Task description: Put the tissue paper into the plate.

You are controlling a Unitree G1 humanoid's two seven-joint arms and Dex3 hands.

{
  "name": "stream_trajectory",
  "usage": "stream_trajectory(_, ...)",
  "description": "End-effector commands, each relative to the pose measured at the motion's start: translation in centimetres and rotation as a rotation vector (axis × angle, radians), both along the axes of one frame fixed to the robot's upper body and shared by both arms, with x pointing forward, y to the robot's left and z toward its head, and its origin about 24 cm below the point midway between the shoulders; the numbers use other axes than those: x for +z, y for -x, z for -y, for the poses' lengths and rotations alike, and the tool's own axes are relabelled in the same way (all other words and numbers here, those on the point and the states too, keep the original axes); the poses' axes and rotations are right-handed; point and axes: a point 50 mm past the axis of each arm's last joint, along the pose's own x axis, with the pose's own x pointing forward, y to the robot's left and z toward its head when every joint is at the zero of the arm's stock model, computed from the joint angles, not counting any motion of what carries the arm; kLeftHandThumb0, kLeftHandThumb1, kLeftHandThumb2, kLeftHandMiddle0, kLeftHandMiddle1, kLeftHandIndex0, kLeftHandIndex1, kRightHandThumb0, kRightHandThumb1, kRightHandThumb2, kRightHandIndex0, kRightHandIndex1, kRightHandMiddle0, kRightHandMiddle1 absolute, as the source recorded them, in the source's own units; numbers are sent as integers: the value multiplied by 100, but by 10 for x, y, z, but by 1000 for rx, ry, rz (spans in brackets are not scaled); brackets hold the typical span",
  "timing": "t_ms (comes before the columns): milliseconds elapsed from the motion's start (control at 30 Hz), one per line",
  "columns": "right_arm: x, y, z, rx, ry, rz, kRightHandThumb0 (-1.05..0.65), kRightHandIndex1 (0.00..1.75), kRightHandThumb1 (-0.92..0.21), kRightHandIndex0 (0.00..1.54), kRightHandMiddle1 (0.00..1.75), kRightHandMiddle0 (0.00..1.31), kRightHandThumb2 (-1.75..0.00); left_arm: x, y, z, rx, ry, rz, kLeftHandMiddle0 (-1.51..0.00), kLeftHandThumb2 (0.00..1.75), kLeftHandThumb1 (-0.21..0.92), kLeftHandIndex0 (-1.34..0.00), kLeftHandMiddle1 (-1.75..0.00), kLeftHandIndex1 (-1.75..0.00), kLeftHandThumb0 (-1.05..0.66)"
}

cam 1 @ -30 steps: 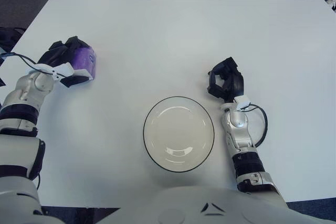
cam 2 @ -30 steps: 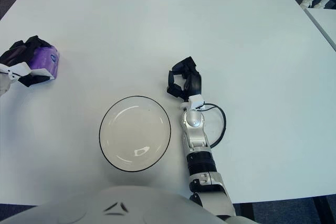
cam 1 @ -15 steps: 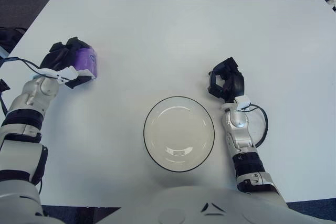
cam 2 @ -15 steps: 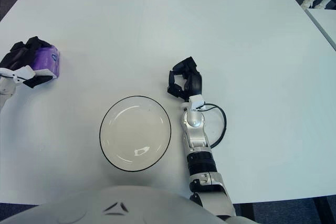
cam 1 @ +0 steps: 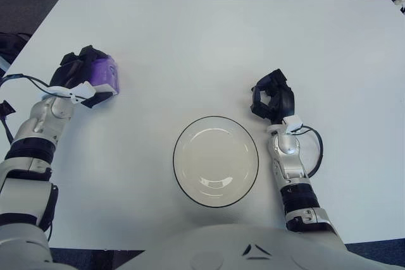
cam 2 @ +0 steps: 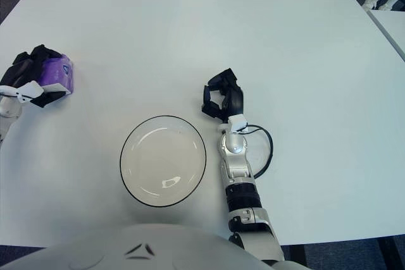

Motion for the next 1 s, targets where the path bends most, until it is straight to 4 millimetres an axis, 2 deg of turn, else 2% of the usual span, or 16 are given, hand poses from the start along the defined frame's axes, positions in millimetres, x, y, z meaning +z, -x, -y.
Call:
stream_trajectory(0,-36,19,12,-34,24,-148,-42,156,-50,83,175,47,-110,-24,13,6,-39,37,-117,-130,149,18,-72,-175,-175,-52)
stream_trajectory(333,-37,19,12,-34,24,-150,-42,158,-51,82,175,46,-108,15,26,10,-75,104,3,-131,149,17,-72,-175,-175,-52)
stream_trajectory(533,-37,18,11,-42,31,-154,-42,155,-51,81,175,46,-108,37,34,26,-89,137,140,-133,149,18,-72,-175,-175,-52)
stream_trajectory(700,-36,18,11,-44,33,-153,-42,154,-51,81,175,46,-108,47,39,37,-90,184,247,-135,146,20,-70,-175,-175,-51)
stream_trajectory(967,-37,18,10,-47,34,-156,-42,155,-51,81,175,46,-109,55,46,40,-48,254,493,-135,139,25,-66,-175,-175,-49)
